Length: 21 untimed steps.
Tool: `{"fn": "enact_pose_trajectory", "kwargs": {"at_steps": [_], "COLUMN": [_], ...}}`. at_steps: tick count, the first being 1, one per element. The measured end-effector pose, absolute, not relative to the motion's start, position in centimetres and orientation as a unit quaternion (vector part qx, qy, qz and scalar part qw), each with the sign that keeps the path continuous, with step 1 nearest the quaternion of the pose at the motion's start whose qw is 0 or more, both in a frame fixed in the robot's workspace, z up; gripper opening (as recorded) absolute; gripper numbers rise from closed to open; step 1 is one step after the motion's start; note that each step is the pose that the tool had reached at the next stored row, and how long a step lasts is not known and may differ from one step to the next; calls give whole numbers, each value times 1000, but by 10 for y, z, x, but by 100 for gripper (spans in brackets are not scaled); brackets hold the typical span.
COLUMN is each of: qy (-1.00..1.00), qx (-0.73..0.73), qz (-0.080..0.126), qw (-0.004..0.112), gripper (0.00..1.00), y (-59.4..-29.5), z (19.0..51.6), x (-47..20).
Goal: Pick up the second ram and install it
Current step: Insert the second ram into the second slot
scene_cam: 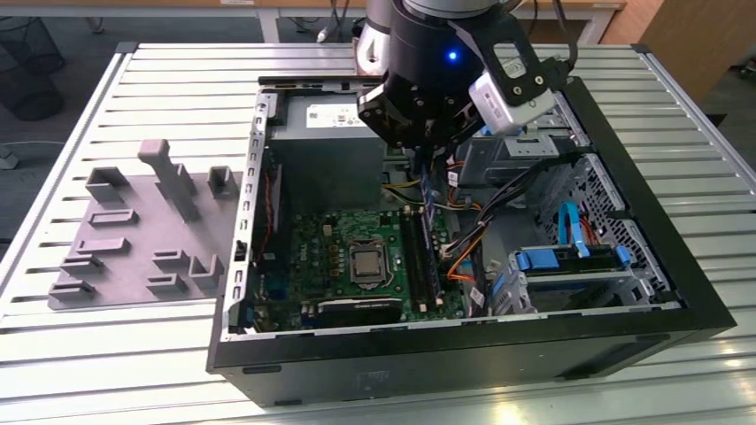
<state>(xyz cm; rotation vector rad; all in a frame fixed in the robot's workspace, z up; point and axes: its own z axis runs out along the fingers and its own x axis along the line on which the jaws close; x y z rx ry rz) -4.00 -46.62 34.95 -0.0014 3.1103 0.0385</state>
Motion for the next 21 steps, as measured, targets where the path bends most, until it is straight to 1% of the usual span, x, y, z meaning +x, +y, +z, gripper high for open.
{"fn": "enact_pose_trajectory", "kwargs": {"at_steps": [13,21], "qy": [1000,1000], "qx": [0,0], "qz": [12,12], "qw": [15,15], "gripper": [14,14], "y": [-466,-466], "z": [350,339], "x": [-40,-40]}}
